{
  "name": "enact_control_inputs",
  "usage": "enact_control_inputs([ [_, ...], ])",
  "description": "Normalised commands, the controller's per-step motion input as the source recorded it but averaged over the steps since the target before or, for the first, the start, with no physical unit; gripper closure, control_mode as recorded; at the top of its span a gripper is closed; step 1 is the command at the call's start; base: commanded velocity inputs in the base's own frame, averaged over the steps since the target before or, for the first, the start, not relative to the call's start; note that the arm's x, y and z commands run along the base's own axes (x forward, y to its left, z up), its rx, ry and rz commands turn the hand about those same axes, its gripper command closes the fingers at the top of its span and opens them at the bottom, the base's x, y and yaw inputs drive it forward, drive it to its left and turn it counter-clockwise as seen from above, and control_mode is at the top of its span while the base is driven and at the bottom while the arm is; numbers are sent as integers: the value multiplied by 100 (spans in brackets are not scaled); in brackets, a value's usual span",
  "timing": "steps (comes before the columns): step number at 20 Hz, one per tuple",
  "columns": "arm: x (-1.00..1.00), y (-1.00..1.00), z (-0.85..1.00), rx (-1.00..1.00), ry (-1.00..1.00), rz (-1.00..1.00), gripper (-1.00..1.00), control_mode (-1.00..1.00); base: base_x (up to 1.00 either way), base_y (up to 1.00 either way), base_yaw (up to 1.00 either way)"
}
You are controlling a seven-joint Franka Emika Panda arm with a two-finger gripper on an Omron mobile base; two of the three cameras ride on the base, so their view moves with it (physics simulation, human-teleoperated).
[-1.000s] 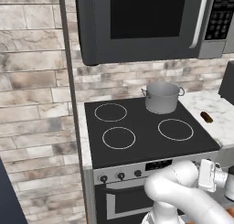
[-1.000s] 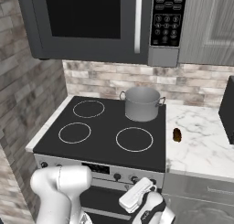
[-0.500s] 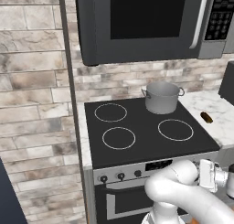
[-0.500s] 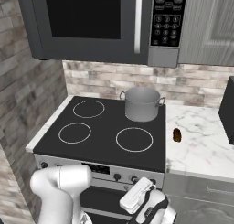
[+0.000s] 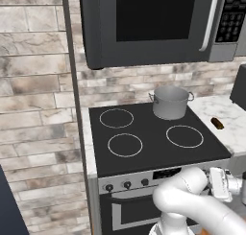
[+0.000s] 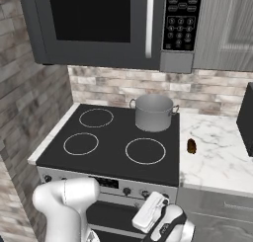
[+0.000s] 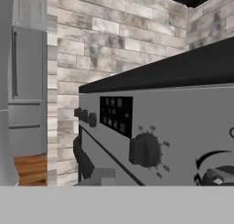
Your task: Turn on the burner for the pot on the stove. Wait thirty seconds for the pot to heat up. Then add the sweet potato to the pot.
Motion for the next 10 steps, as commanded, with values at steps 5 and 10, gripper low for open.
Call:
enact_control_inputs([
  [5, -1, 0, 0, 0, 0, 0, -100, -100, 0, 0, 0],
  [10, -7, 0, 22, 2, -11, -9, -100, -100, 0, 0, 0],
])
